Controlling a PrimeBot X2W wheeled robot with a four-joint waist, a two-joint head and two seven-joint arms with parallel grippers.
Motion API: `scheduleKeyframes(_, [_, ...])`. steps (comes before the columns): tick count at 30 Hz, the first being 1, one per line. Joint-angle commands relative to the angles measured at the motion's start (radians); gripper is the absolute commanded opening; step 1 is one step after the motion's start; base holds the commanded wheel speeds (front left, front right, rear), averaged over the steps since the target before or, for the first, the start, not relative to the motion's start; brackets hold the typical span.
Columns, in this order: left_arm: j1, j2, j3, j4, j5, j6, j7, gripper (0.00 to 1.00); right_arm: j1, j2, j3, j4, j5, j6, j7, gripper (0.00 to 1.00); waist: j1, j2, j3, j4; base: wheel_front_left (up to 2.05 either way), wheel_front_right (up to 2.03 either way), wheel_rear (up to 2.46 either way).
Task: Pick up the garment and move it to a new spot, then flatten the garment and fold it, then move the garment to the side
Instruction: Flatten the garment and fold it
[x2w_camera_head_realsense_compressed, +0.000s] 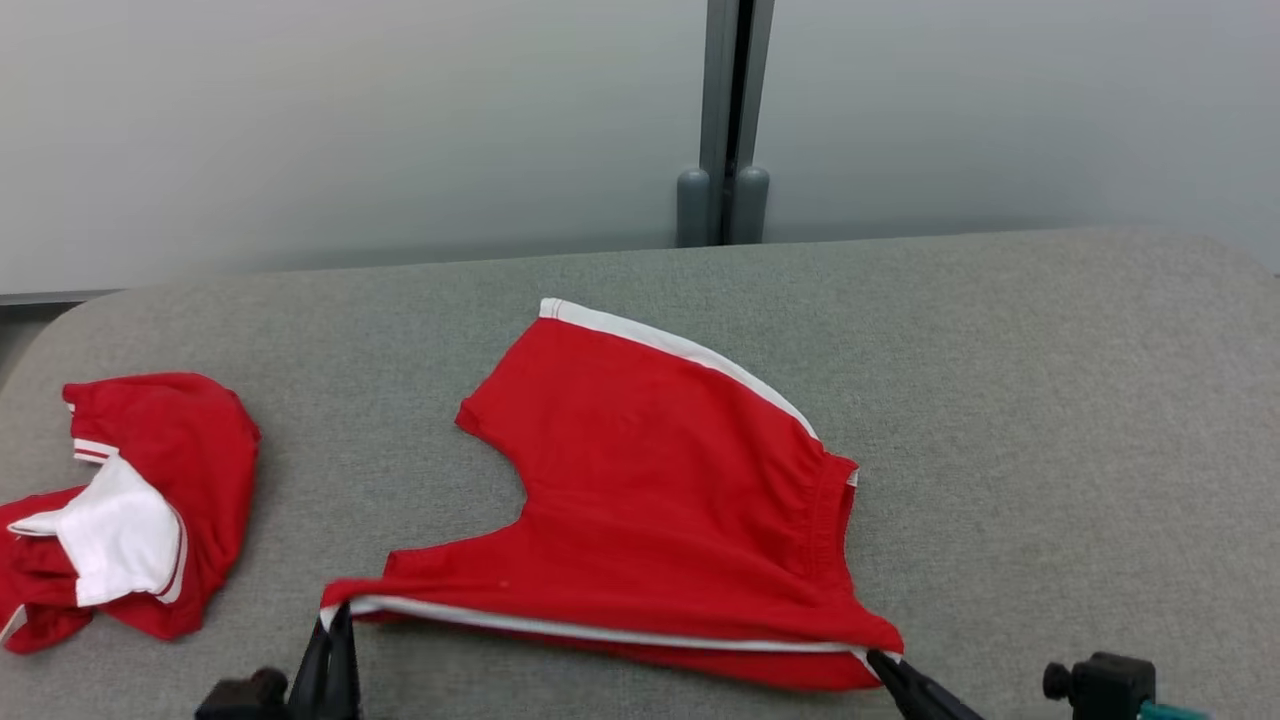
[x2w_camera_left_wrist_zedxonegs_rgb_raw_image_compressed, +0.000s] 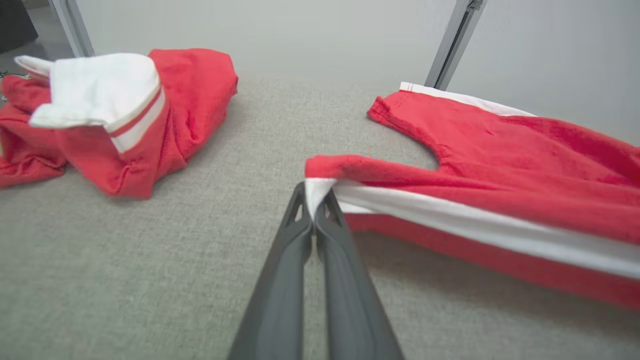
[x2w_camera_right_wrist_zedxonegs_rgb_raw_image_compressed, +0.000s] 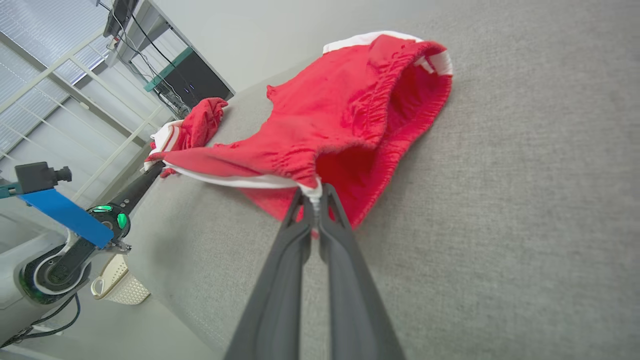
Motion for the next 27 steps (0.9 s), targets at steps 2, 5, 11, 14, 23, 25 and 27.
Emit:
scheduleKeyframes(2, [-0.116, 0.019, -0.011, 0.017, 0.02, -0.012, -0.003, 0.0, -0.06, 0.013, -0.02, 0.007, 0.022, -0.002, -0.008, 0.0, 0.0002, 0.0, 0.033, -0.009, 0.0, 0.0, 0.0])
scheduleKeyframes(5, [-0.269, 0.049, -0.047, 0.073, 0.049, -0.031, 0.007, 0.0, -0.124, 0.045, -0.025, 0.025, 0.074, -0.002, -0.007, 0.0, 0.0002, 0.0, 0.076, -0.024, 0.0, 0.0, 0.0])
scheduleKeyframes(11, [-0.607, 0.118, -0.148, 0.218, 0.087, -0.063, 0.174, 0.0, -0.282, 0.102, -0.019, 0.08, 0.208, -0.001, -0.004, 0.0, 0.0002, 0.0, 0.164, -0.062, 0.0, 0.0, 0.0])
scheduleKeyframes(14, [-0.746, 0.144, -0.194, 0.287, 0.082, -0.071, 0.251, 0.0, -0.362, 0.13, 0.0, 0.114, 0.263, -0.001, 0.01, 0.0, 0.0002, 0.0, 0.197, -0.087, 0.0, 0.0, 0.0])
scheduleKeyframes(23, [-0.975, 0.192, -0.377, 0.463, 0.039, -0.071, 0.376, 0.0, -0.538, 0.182, 0.058, 0.206, 0.332, -0.001, 0.001, 0.0, 0.0002, 0.0, 0.274, -0.137, 0.0, 0.0, 0.0])
scheduleKeyframes(25, [-1.008, 0.201, -0.407, 0.496, 0.03, -0.071, 0.388, 0.0, -0.564, 0.186, 0.068, 0.222, 0.341, -0.001, 0.0, 0.0, 0.0002, 0.0, 0.293, -0.144, 0.0, 0.0, 0.0])
scheduleKeyframes(27, [-1.03, 0.197, -0.426, 0.526, 0.019, -0.071, 0.383, 0.0, -0.585, 0.19, 0.071, 0.236, 0.35, -0.001, -0.003, 0.0, 0.0002, 0.0, 0.307, -0.149, 0.0, 0.0, 0.0])
